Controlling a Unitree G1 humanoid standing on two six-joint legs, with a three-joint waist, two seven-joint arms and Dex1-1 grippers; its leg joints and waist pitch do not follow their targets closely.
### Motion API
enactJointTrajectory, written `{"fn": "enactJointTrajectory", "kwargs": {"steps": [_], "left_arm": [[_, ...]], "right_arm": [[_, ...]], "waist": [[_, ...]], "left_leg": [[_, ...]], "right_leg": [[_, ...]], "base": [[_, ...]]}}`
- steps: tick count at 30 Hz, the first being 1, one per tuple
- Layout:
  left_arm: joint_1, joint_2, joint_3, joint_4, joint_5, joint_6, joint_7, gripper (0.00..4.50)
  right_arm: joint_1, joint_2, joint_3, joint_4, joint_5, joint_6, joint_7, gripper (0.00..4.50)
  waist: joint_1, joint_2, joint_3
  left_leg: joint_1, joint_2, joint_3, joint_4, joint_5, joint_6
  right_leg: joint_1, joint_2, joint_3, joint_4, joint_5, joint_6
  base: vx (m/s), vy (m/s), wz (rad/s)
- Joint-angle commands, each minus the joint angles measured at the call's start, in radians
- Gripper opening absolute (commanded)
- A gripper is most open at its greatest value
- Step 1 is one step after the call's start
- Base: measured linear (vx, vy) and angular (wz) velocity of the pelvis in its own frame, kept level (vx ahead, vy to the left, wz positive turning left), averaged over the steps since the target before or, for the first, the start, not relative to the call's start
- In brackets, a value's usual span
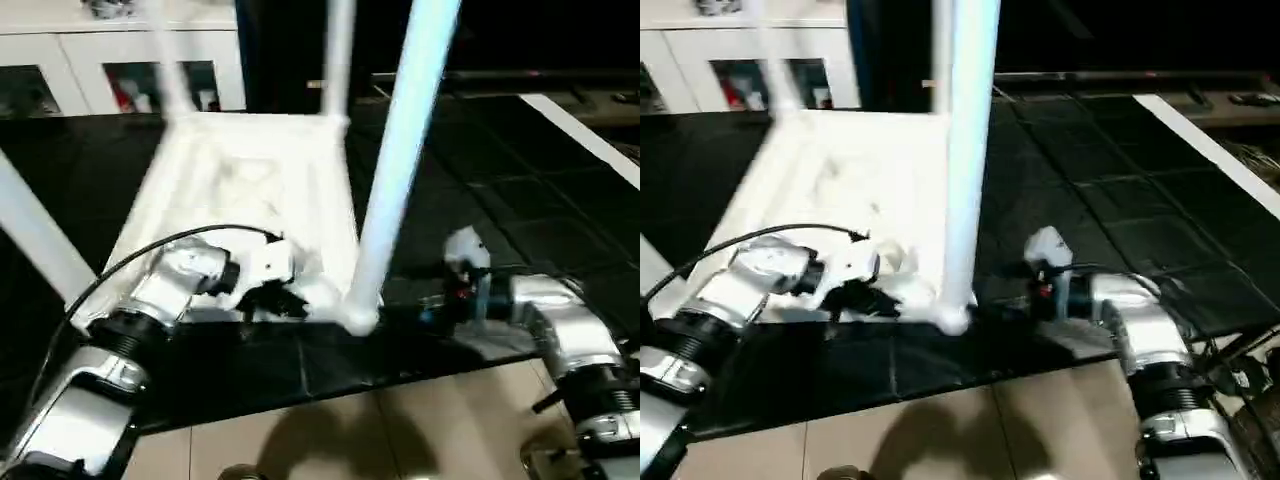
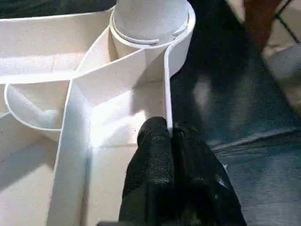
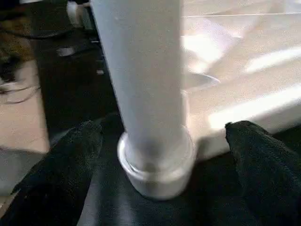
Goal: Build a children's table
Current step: Rotate leg to tighten
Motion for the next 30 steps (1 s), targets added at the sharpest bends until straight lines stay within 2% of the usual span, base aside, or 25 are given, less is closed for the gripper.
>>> {"fn": "enactJointTrajectory", "kwargs": {"steps": [1, 6, 10, 15, 24, 30], "left_arm": [[-0.025, -0.015, -0.049, -0.009, -0.010, -0.051, -0.082, 0.00], [-0.031, -0.016, -0.056, 0.001, -0.004, -0.066, -0.093, 0.00], [-0.052, -0.022, -0.060, 0.040, 0.006, -0.100, -0.103, 0.00], [-0.059, -0.023, -0.061, 0.058, 0.013, -0.116, -0.101, 0.00], [-0.064, -0.029, -0.055, 0.092, 0.016, -0.134, -0.073, 0.00], [-0.070, -0.041, -0.039, 0.117, 0.018, -0.116, -0.031, 0.00]], "right_arm": [[-0.045, -0.016, 0.024, 0.013, 0.013, 0.007, 0.074, 4.21], [-0.061, -0.009, 0.035, 0.031, 0.010, 0.005, 0.091, 3.73], [-0.091, 0.008, 0.064, 0.081, -0.006, 0.002, 0.137, 3.43], [-0.101, 0.013, 0.074, 0.105, -0.009, -0.007, 0.160, 3.00], [-0.106, 0.022, 0.084, 0.122, -0.002, -0.015, 0.187, 2.15], [-0.092, 0.025, 0.086, 0.109, 0.005, -0.004, 0.200, 2.01]], "waist": [[-0.006, 0.002, -0.073], [-0.003, 0.002, -0.071], [-0.004, 0.001, -0.073], [-0.001, -0.001, -0.074], [-0.001, -0.002, -0.071], [0.001, -0.003, -0.071]], "left_leg": [[0.012, 0.024, 0.005, -0.059, -0.232, 0.050], [0.016, 0.026, 0.005, -0.061, -0.248, 0.038], [0.012, 0.024, 0.004, -0.059, -0.244, 0.037], [0.012, 0.024, 0.005, -0.058, -0.230, 0.043], [0.012, 0.025, 0.004, -0.059, -0.244, 0.038], [0.012, 0.024, 0.003, -0.059, -0.258, 0.034]], "right_leg": [[0.060, -0.049, 0.036, -0.058, -0.202, -0.238], [0.056, -0.050, 0.037, -0.059, -0.234, -0.232], [0.058, -0.050, 0.036, -0.060, -0.236, -0.230], [0.059, -0.050, 0.036, -0.057, -0.220, -0.234], [0.057, -0.052, 0.036, -0.059, -0.264, -0.221], [0.055, -0.052, 0.037, -0.062, -0.290, -0.212]], "base": [[0.000, 0.000, 0.00], [0.000, 0.000, 0.00], [0.000, 0.000, 0.00], [0.000, 0.000, 0.00], [0.000, 0.000, 0.00], [0.000, 0.000, 0.00]]}}
